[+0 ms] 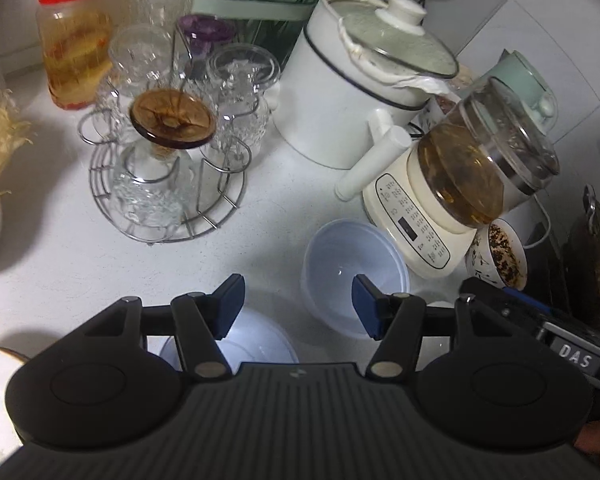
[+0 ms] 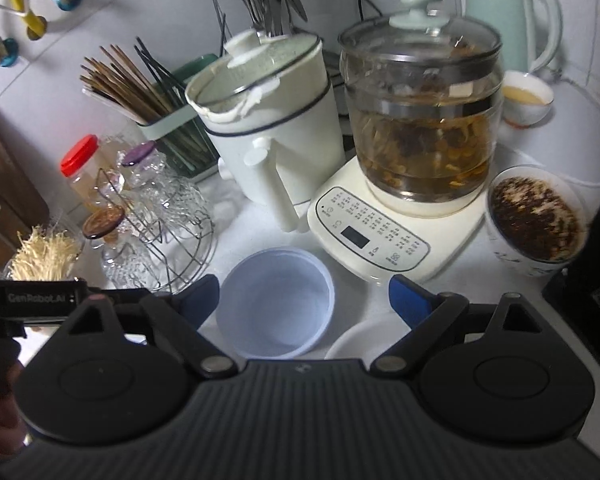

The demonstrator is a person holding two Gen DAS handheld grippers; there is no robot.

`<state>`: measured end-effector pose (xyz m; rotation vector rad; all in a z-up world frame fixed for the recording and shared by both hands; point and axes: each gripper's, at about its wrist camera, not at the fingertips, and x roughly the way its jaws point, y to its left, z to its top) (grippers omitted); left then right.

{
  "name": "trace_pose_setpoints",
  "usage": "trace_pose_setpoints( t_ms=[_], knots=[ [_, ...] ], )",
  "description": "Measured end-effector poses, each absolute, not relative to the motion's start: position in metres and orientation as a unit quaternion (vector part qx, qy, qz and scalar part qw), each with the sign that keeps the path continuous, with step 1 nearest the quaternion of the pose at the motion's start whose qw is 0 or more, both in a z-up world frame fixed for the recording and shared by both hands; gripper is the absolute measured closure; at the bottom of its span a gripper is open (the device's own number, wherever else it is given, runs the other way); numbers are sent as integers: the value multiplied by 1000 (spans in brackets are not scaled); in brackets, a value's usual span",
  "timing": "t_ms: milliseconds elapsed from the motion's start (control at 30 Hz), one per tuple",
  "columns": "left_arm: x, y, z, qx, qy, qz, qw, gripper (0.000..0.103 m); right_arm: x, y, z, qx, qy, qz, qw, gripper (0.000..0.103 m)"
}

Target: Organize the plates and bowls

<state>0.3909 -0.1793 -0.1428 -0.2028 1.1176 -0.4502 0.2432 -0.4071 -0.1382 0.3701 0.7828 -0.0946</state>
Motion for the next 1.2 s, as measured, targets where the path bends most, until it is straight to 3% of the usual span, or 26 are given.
trace_pose_setpoints(
  t_ms=[100, 200, 300, 367, 500, 567, 633, 800, 1200],
  knots=[
    [403, -189, -154, -91, 535, -219, 811, 39, 258, -411, -149, 181, 393, -37, 901, 12],
    [413, -201, -164, -86, 543, -231, 803, 42, 273, -412, -160, 178, 408, -25, 895, 26],
    [422, -211, -174, -80, 551, -239, 796, 48, 287, -414, -172, 180, 425, -17, 887, 31],
    [426, -217, -181, -77, 557, -242, 791, 54, 295, -414, -179, 178, 434, -15, 883, 37],
    [434, -228, -195, -70, 568, -243, 783, 66, 306, -416, -194, 179, 454, -17, 873, 59],
    [437, -231, -202, -71, 574, -242, 779, 80, 309, -416, -200, 171, 461, -21, 870, 66],
    [439, -231, -206, -76, 575, -241, 778, 87, 312, -415, -205, 170, 466, -17, 868, 72],
    [442, -231, -212, -67, 579, -236, 777, 91, 316, -416, -213, 168, 472, -22, 865, 85],
    [438, -221, -177, -81, 562, -250, 784, 91, 308, -417, -180, 178, 449, -28, 875, 88]
  ],
)
